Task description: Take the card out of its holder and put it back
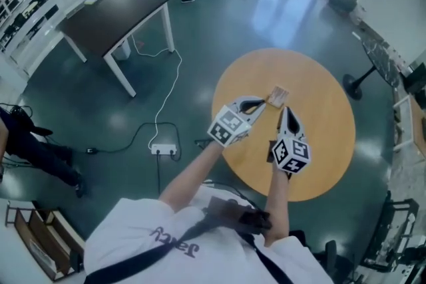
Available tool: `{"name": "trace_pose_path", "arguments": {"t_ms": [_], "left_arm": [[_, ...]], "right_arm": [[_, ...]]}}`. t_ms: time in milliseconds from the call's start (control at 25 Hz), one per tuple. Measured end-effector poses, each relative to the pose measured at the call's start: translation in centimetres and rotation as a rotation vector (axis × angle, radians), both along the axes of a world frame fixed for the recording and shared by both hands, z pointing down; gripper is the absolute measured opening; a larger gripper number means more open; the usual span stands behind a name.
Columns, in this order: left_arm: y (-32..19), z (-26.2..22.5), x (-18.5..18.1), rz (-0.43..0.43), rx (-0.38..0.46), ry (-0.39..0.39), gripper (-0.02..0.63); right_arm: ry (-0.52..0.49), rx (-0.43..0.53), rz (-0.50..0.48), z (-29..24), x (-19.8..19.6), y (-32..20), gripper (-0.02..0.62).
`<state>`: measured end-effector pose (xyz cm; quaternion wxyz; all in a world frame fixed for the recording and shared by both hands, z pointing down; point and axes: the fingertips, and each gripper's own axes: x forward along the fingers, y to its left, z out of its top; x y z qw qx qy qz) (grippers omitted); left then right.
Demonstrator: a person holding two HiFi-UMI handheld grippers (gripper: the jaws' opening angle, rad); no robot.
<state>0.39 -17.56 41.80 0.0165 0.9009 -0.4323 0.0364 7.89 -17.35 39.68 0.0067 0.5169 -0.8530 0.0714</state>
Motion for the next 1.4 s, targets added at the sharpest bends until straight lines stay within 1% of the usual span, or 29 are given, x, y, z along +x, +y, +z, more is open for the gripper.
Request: {"name": "trace_pose_path", "arguments": {"t_ms": [80, 280, 400, 520, 720, 800, 920, 960, 1160, 1280, 1400], "left_arm": [[0.6, -0.4, 1.3, -0.011, -0.001, 0.002, 0.012], [2.5, -1.2, 6.4, -0.023, 0.029, 0.031, 0.012], [3.4, -1.0, 9.3, -0.021, 0.021, 0.035, 0.012], [4.4, -1.0, 11.2, -0.022, 0.013, 0.034, 0.012], [5.3, -1.2, 12.3, -0.039, 0.021, 0.02, 0.012], [5.6, -1.5, 12.3, -0.078, 0.032, 0.036, 0.012], [6.1, -1.9, 11.9, -0.165, 0.046, 0.069, 0.012], [6.3, -1.9, 12.0, -0.179, 0.05, 0.078, 0.012], [7.4, -0.1, 13.4, -0.189, 0.031, 0.091, 0.012], [7.8, 0.8, 13.2, -0.232, 0.03, 0.078, 0.012], [7.8, 0.9, 13.1, -0.269, 0.029, 0.078, 0.012]], "right_arm": [[0.013, -0.004, -0.004, -0.2, 1.0, 0.8, 0.021], [0.089, 0.005, -0.007, -0.2, 4.5, 3.4, 0.021], [0.099, 0.012, -0.006, -0.7, 6.7, 3.9, 0.021], [0.096, 0.017, -0.002, -1.3, 8.5, 4.6, 0.021], [0.084, 0.018, -0.002, -1.4, 10.5, 5.7, 0.021], [0.089, 0.013, -0.007, -1.1, 11.2, 6.3, 0.021], [0.093, -0.001, -0.007, -0.3, 12.6, 7.0, 0.021], [0.091, -0.004, -0.006, -0.1, 13.1, 7.2, 0.021], [0.087, -0.024, 0.005, 1.3, 15.1, 7.6, 0.021], [0.083, -0.033, 0.009, 1.6, 16.0, 7.4, 0.021], [0.074, -0.023, 0.007, 1.3, 16.8, 7.0, 0.021]]}}
